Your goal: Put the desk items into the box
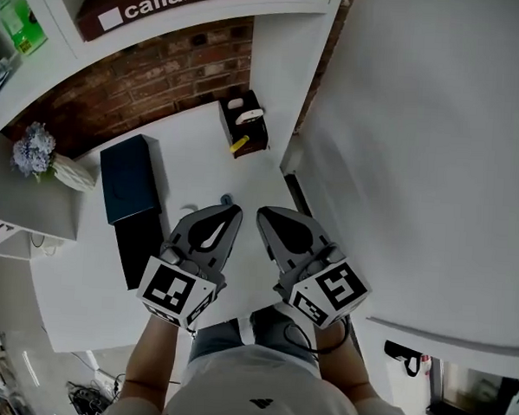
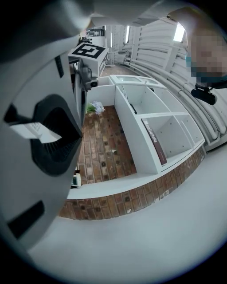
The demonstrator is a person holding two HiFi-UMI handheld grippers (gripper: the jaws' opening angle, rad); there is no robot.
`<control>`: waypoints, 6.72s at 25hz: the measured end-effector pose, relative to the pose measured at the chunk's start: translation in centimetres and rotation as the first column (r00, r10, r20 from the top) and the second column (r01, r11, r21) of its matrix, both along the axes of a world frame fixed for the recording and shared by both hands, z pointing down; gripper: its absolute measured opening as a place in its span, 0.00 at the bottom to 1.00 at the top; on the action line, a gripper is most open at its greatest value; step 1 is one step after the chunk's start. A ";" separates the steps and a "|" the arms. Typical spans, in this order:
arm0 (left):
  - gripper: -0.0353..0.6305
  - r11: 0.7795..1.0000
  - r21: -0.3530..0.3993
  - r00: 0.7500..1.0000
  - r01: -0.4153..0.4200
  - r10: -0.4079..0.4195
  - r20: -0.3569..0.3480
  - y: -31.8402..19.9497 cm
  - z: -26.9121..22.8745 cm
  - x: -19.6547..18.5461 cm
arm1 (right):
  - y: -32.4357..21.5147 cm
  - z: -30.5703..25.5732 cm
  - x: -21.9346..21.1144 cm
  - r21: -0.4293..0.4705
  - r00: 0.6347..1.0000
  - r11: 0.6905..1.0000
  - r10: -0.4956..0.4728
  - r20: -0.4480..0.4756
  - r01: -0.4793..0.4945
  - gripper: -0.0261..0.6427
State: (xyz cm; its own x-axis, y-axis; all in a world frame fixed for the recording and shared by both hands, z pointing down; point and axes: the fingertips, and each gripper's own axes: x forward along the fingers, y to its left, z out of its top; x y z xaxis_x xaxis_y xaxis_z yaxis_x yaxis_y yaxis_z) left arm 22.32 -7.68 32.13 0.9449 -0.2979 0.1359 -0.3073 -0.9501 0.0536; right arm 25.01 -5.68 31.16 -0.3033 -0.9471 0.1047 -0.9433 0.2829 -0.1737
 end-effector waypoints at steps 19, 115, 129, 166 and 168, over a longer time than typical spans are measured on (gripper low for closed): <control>0.07 0.988 -0.091 0.992 -0.129 0.130 0.005 -10.8 3.5 -0.2 | -5.7 2.9 -0.2 -0.098 0.985 0.980 0.170 -0.036 -0.173 0.05; 0.17 0.923 0.060 0.921 0.381 -0.384 0.064 -7.4 1.5 -10.6 | -5.1 0.8 -7.8 -0.041 0.967 0.967 -0.252 -0.036 0.250 0.05; 0.17 0.777 0.082 0.776 0.625 -0.629 0.045 -0.4 1.4 -20.6 | -1.0 1.4 -15.3 -0.034 0.867 0.868 -0.497 -0.039 0.496 0.05; 0.17 0.859 -0.081 0.854 0.505 -0.484 0.193 -3.6 15.1 -31.1 | -2.1 3.8 -26.6 -0.139 0.952 0.945 -0.304 -0.045 0.296 0.05; 0.17 0.859 -0.086 0.853 0.505 -0.480 0.206 -3.7 16.0 -30.9 | -2.1 4.1 -26.6 -0.146 0.953 0.945 -0.301 -0.044 0.292 0.05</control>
